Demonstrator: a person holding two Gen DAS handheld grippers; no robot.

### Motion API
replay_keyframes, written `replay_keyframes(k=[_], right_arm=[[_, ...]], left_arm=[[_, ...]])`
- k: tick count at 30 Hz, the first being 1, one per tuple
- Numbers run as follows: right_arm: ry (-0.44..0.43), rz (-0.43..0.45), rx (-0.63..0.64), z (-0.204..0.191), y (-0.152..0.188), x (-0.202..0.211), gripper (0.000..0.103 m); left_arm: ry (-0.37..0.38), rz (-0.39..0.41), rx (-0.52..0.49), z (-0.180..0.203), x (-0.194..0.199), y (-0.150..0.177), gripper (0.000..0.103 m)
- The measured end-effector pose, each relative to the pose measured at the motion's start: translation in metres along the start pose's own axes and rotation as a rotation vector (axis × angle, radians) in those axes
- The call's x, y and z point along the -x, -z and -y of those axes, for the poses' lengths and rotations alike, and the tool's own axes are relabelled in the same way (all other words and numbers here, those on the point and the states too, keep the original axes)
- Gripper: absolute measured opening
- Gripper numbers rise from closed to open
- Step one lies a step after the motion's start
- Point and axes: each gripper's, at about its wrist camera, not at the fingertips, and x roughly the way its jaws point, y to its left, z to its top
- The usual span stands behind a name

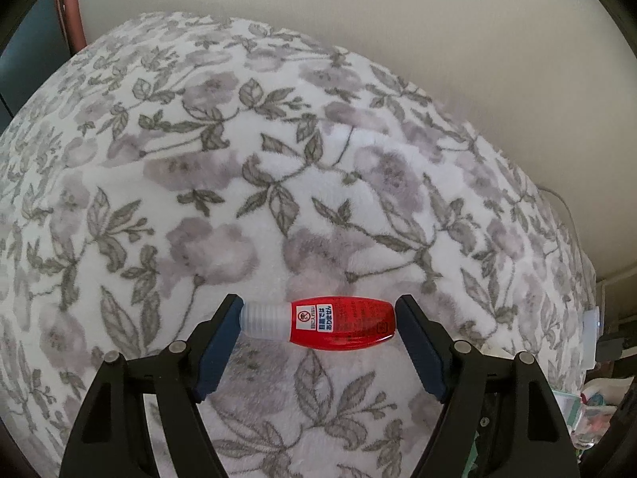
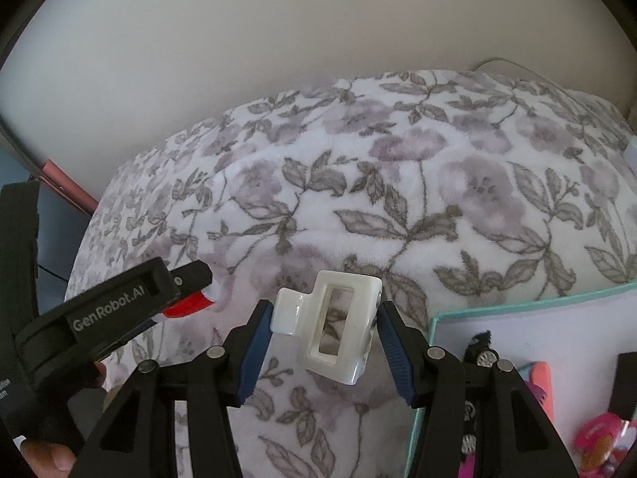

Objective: Organize rigid objects
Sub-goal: 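Carry the red glue bottle and white clip over the teal tray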

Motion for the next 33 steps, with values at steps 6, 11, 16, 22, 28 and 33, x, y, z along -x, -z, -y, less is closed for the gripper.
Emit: replay_keyframes(k=[6,11,16,22,28,33], right_arm=[[-0.001,0.036,-0.018,0.0,0.004,0.038,0.057],[0.012,0.071,-0.04,0.004,0.012,0.073,0.057],[0.02,0.104,-0.056,0.011,0.021,0.107,0.057],[0.072,0.143,-0.094,0.033,0.033,0.138,0.057],[0.126,0.171,-0.146,0.062,0.052,0.166,0.057],[0.167,0.186,-0.183,0.083,0.065,0.188,0.057]], left_arm=[[-0.015,0.038,-0.021,0.009,0.035,0.003,0.079],[-0.003,0.081,-0.035,0.02,0.068,0.009,0.079],[0.03,0.09,-0.047,0.034,0.089,0.024,0.079],[0.053,0.143,-0.104,0.06,0.12,0.042,0.079],[0.072,0.188,-0.188,0.087,0.145,0.069,0.079],[0.081,0.189,-0.267,0.109,0.149,0.095,0.079]])
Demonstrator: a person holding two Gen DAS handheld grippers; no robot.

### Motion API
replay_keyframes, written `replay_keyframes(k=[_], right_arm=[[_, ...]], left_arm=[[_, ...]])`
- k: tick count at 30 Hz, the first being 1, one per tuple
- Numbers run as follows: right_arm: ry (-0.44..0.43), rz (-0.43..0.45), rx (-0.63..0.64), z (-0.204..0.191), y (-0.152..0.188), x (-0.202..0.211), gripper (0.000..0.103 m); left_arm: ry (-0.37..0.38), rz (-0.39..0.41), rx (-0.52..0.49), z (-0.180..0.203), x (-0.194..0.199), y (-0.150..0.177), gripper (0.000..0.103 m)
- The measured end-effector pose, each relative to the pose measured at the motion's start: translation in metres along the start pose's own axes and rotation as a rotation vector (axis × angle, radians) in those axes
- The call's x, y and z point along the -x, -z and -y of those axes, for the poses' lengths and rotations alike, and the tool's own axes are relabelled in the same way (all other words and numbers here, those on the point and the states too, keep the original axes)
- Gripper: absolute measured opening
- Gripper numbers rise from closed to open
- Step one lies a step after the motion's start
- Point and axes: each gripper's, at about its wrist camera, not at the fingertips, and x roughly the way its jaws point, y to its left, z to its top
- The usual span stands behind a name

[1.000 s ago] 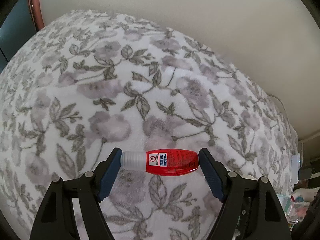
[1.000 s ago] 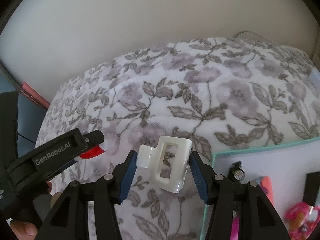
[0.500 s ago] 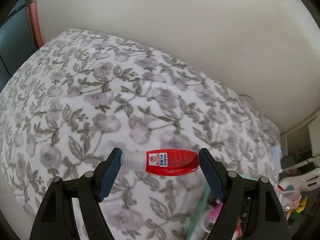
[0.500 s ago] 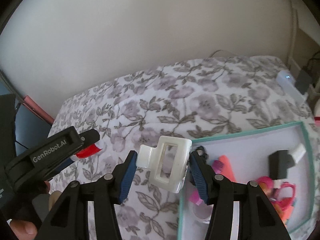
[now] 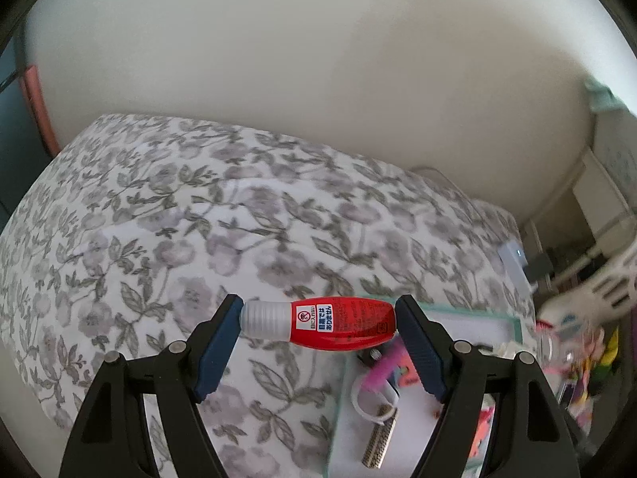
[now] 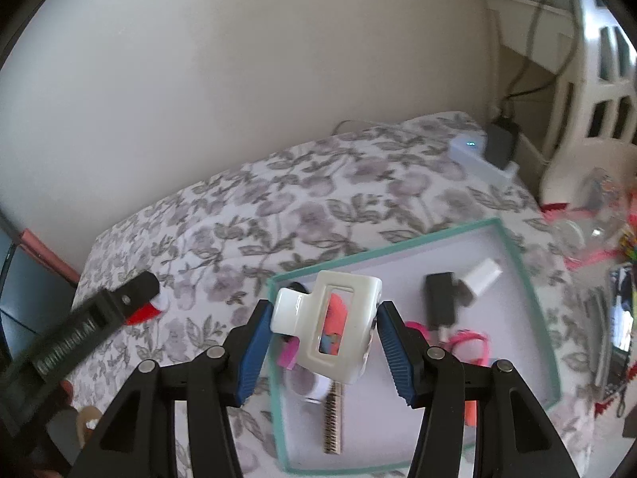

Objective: Organize rigid objects
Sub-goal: 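Carry the red glue bottle and white clip over the teal tray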

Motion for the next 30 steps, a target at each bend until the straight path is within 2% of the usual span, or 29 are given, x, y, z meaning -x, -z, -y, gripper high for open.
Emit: replay_keyframes(k=[8,12,18,22,26,30], right_arm=[[0.085,0.007,-0.049,0.038,0.006,0.021,0.057],[0.14,-0.051,-0.062,0.056,0.013,0.011,0.057],[0.189,-0.126,-0.084,0.077,0.023,-0.006,0.057],[0.234,-0.171,-0.08,0.084,0.027,-0.017,0.057],[0.263,-0.2,-0.087,0.093,0.03,-0.022,0.057],[0.296,-0.238,-0.072,0.095,0.032,-0.028,0.057]], left_arm=[[0.037,-0.027,-0.115,0.041,0.001,0.029,0.079],[0.081,-0.113,-0.127,0.053,-0.011,0.047,0.079],[0.096,-0.214,-0.138,0.065,-0.03,0.063,0.079],[0.077,-0.265,-0.143,0.07,-0.041,0.072,0.079],[0.099,-0.358,-0.103,0.069,-0.057,0.081,0.079],[0.107,-0.412,-0.086,0.07,-0.066,0.088,0.079]])
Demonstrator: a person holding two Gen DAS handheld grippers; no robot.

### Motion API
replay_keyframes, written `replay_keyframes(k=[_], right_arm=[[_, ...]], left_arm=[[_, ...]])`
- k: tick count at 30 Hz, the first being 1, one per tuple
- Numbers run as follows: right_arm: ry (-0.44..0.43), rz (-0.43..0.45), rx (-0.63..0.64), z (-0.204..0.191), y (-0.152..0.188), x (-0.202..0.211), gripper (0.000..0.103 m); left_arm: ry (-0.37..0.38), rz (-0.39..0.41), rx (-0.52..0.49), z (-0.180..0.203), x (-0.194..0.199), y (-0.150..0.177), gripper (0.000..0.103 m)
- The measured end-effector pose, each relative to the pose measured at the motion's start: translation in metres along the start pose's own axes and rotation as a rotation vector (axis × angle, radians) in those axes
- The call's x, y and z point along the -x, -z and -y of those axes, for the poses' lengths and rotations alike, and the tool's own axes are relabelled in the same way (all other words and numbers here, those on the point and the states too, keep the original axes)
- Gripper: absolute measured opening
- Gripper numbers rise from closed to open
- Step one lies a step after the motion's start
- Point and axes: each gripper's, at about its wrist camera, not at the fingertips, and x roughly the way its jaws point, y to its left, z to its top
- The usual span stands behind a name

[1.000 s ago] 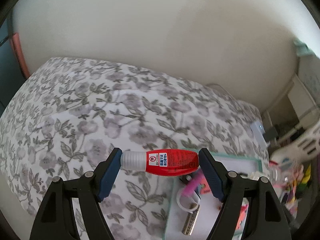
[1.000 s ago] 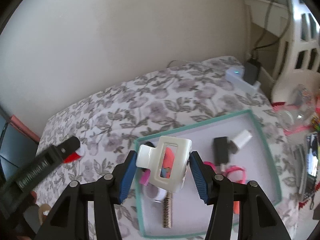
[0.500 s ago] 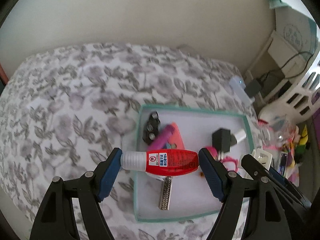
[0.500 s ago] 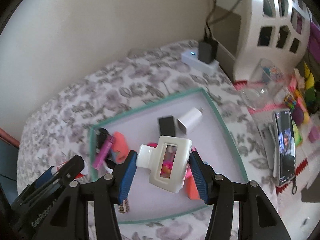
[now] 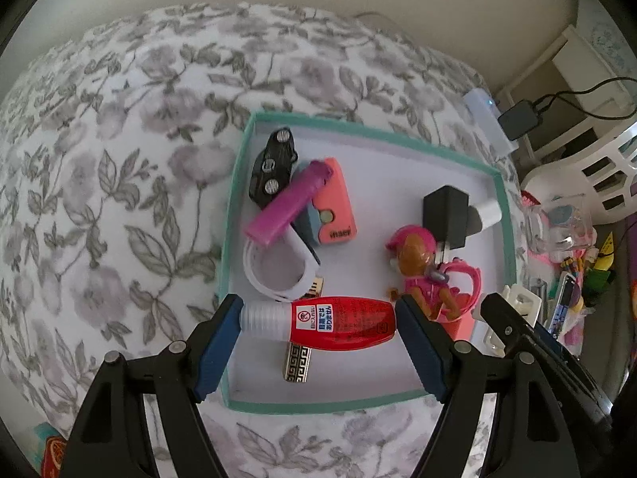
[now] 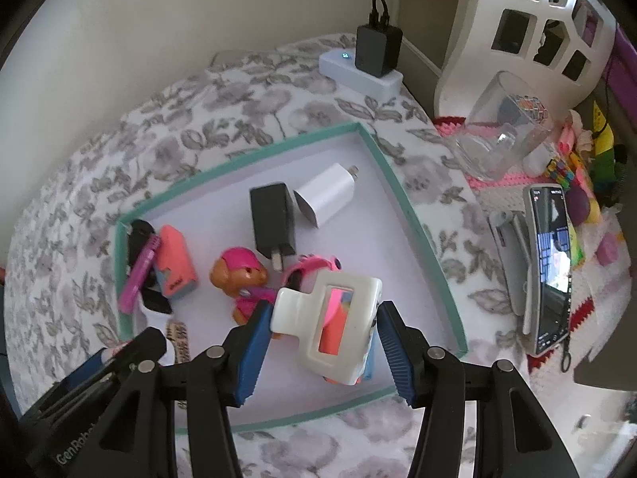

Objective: Organize rigid objects
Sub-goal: 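Carry the red glue bottle and white clip over the teal tray, then open both tools to drop the glue bottle and clip into the tray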

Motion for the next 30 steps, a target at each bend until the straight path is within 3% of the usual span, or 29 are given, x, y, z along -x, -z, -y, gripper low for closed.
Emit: replay_keyframes(k=[14,30], right_arm=[[-0.012,-0.089,-0.012,0.003,0.005,-0.029,0.057],[-0.041,-0.111,-0.031,0.007,0.005,-0.035,0.057]], left_arm=[[-0.049,-0.025,-0.003,0.002,-0.017,-0.007,0.079],[-0.046,-0.045,0.004,0.003,-0.028,-0.011,0.079]])
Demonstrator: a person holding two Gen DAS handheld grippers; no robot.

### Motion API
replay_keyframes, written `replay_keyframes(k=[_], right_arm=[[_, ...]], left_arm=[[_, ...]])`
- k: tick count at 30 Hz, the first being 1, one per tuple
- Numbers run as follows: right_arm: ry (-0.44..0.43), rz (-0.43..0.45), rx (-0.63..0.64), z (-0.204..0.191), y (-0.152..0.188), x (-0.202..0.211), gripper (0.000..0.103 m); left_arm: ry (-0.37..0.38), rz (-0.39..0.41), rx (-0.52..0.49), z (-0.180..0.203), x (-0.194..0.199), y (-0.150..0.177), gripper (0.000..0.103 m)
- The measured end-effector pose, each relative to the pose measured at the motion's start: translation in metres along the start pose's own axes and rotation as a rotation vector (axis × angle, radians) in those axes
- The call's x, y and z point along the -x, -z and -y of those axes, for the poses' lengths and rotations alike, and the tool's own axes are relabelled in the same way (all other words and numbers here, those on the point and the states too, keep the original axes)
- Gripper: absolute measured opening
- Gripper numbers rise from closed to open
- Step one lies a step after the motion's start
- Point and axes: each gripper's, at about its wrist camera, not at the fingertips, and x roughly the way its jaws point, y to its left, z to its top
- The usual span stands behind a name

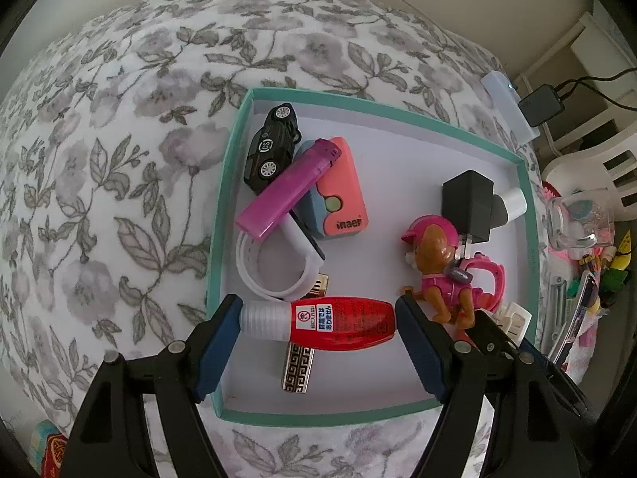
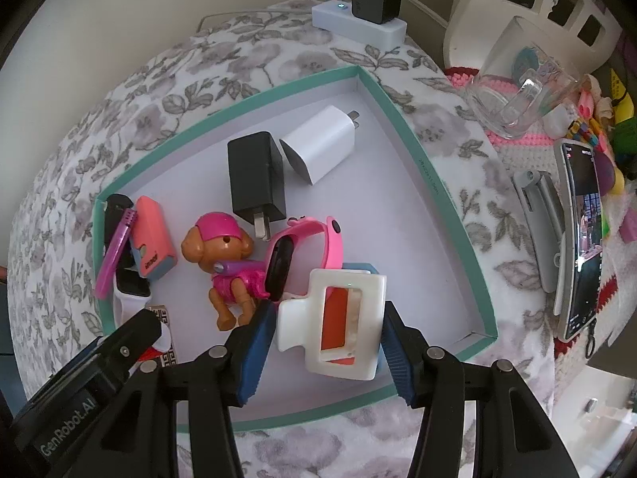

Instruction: Organize rigid objects

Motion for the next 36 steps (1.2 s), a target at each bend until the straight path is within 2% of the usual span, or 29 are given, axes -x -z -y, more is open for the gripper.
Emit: replay_keyframes(k=[13,17,21,32,36], right_arm=[[-0.011,-0.006,0.0,-0.001,0.0,0.0,0.059],[-0.021,-0.007,-0.001,-0.001,0.0,-0.001,0.063],[-0.017,-0.005,-0.002,-0.001,0.0,-0.001,0.068],[-0.032,0.005,0.005,-0.003,0.003,0.001,0.08],[-0.03,0.008,0.011,-0.004,0.005,0.001,0.084]], left_arm=[[-0.006,0.0,0.004,-0.003,0.007,0.003,0.082],[-0.018,0.009,0.008,-0.006,0.011,0.004,0.084],[-0.028,0.017,0.015,-0.01,0.016,0.004,0.091],[-0.021,0.016,0.063,-0.027,0.023,0.007,0.092],[-0.046,0.038,0.076,-0.037,0.029,0.007,0.092]])
